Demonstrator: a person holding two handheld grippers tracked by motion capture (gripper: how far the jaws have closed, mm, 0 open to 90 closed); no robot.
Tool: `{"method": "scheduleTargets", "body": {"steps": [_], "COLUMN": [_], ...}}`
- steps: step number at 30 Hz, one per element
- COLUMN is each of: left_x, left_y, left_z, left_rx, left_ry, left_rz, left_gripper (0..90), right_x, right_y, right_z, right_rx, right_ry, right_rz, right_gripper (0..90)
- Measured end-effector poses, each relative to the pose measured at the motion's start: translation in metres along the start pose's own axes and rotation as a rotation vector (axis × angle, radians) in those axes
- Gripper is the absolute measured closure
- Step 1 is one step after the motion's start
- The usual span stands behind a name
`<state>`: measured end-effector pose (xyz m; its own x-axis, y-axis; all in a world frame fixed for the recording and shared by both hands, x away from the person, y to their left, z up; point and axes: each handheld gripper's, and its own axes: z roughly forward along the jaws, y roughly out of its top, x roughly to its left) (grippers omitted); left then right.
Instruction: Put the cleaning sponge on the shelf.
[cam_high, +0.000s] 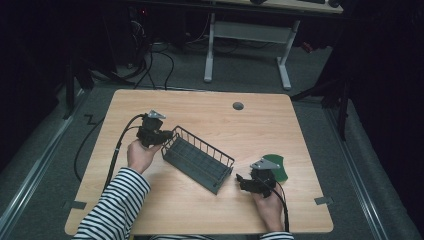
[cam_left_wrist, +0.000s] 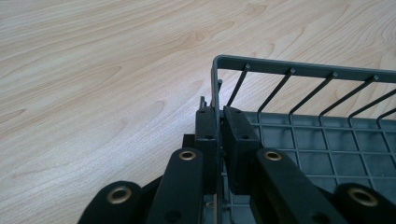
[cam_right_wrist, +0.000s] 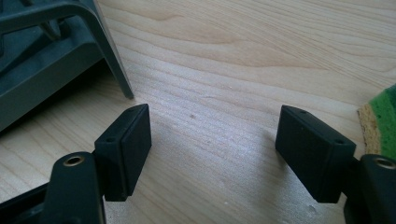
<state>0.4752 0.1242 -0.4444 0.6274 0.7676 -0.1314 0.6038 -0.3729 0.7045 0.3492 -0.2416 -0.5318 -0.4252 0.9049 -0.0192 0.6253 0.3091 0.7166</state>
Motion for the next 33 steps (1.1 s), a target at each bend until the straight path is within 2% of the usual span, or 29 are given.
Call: {"method": "scheduleTargets", "body": {"steps": [6, 11, 13, 18, 24, 29, 33], "left_x": [-0.002, -0.001, -0.001, 0.002, 0.008, 0.012, 0.017], "left_y": [0.000, 0.000, 0.000, -0.005, -0.023, -0.042, -0.061], "left_z": [-0.003, -0.006, -0.010, -0.024, -0.050, -0.067, -0.075], "left_rx": [-0.025, -0.040, -0.064, -0.096, -0.166, -0.219, -0.234], "left_ry": [-0.008, 0.001, 0.001, -0.015, -0.019, -0.002, 0.025], "left_rz": [0.011, 0.005, 0.003, -0.015, -0.035, -0.049, -0.070], "left_gripper": [78.6, 57.1, 49.0, 35.4, 31.1, 32.5, 33.2], "right_x": [0.000, 0.000, 0.000, 0.000, 0.000, 0.000, 0.000], "right_y": [0.000, 0.000, 0.000, 0.000, 0.000, 0.001, 0.001], "right_z": [0.000, 0.000, 0.000, 0.000, 0.000, 0.001, 0.001], "right_rx": [0.000, 0.000, 0.000, -0.001, -0.001, -0.001, -0.001], "right_ry": [0.000, 0.000, 0.000, -0.001, -0.002, -0.004, -0.004], "right_rz": [0.000, 0.000, 0.000, 0.000, 0.004, 0.004, 0.004], "right_gripper": [26.9, 26.8, 26.9, 26.9, 27.1, 27.2, 27.2]}}
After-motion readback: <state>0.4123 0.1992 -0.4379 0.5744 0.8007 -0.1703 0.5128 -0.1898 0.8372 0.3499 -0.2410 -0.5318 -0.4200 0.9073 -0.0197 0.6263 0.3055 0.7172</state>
